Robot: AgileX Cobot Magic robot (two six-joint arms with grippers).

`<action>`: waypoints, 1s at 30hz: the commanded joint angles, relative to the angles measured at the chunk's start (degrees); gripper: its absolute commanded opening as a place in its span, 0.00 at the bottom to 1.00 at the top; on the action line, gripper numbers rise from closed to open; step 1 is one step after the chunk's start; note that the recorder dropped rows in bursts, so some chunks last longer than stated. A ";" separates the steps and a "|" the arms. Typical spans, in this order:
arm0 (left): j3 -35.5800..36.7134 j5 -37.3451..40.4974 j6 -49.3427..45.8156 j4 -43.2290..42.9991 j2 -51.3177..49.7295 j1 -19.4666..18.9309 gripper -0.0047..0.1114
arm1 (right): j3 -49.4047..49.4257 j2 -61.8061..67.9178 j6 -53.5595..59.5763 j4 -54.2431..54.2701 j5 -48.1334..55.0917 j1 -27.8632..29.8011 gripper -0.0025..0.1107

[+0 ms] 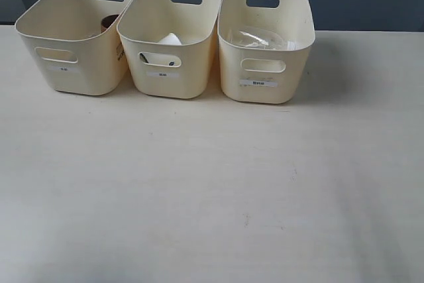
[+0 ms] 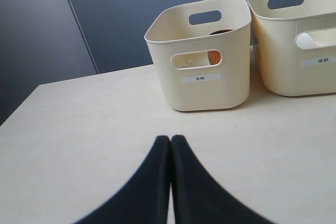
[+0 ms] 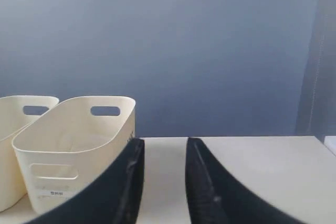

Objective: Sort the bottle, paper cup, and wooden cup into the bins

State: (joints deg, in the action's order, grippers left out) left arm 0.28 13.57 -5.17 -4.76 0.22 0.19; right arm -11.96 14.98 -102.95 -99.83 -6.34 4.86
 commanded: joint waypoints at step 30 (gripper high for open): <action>-0.28 -0.26 -0.05 0.13 -0.22 0.04 0.04 | 9.05 -8.64 -1.12 -0.12 -5.75 1.84 0.27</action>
State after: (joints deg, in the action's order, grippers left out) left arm 0.28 13.57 -5.17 -4.76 0.22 0.19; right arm -3.18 6.64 -104.03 -99.83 -11.13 6.40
